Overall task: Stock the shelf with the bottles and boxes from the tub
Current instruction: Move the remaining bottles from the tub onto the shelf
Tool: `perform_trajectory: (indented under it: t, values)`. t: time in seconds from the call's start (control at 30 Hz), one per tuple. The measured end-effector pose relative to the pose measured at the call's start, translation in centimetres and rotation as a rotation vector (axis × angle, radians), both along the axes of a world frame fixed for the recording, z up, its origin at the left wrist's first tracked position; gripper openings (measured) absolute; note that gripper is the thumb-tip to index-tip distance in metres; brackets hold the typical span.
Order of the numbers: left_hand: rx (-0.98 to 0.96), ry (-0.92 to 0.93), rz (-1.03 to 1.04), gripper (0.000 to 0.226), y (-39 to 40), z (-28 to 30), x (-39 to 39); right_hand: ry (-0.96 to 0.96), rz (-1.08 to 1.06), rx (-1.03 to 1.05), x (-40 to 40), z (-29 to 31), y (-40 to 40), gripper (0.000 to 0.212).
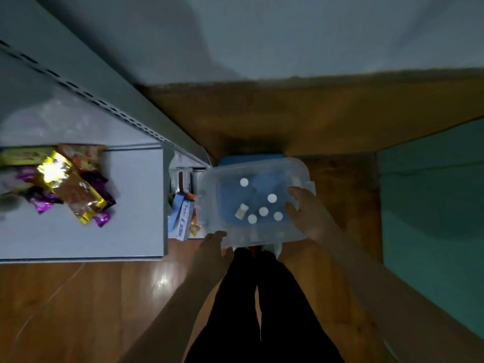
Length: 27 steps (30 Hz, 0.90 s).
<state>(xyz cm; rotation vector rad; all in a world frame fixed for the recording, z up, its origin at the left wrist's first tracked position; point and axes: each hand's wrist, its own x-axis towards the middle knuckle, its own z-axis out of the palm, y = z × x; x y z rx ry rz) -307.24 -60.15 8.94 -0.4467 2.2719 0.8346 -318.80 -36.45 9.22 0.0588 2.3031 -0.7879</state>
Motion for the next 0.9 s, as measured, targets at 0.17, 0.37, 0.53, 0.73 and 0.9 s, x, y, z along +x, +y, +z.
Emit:
perform_trajectory:
  t: [0.17, 0.37, 0.53, 0.73, 0.9]
  values:
    - [-0.029, -0.059, 0.023, 0.041, 0.4, -9.6, -3.7, -0.055, 0.076, 0.077, 0.3, -8.8, -0.7, 0.046]
    - [-0.031, -0.146, -0.042, 0.040, 1.3, -18.3, -7.6, -0.018, 0.131, 0.154, -0.6, -16.7, -1.9, 0.050]
    - [-0.056, -0.167, -0.040, 0.042, 2.1, -22.4, -8.1, -0.070, 0.129, 0.160, -1.1, -21.1, -2.4, 0.052]
    - [-0.081, -0.180, 0.021, 0.039, 3.4, -24.1, -7.8, -0.079, 0.092, 0.146, -1.3, -23.1, -2.3, 0.035]
    - [-0.021, -0.241, 0.113, 0.040, 2.6, -23.8, -8.7, -0.115, 0.049, 0.131, -1.9, -21.4, -2.0, 0.029]
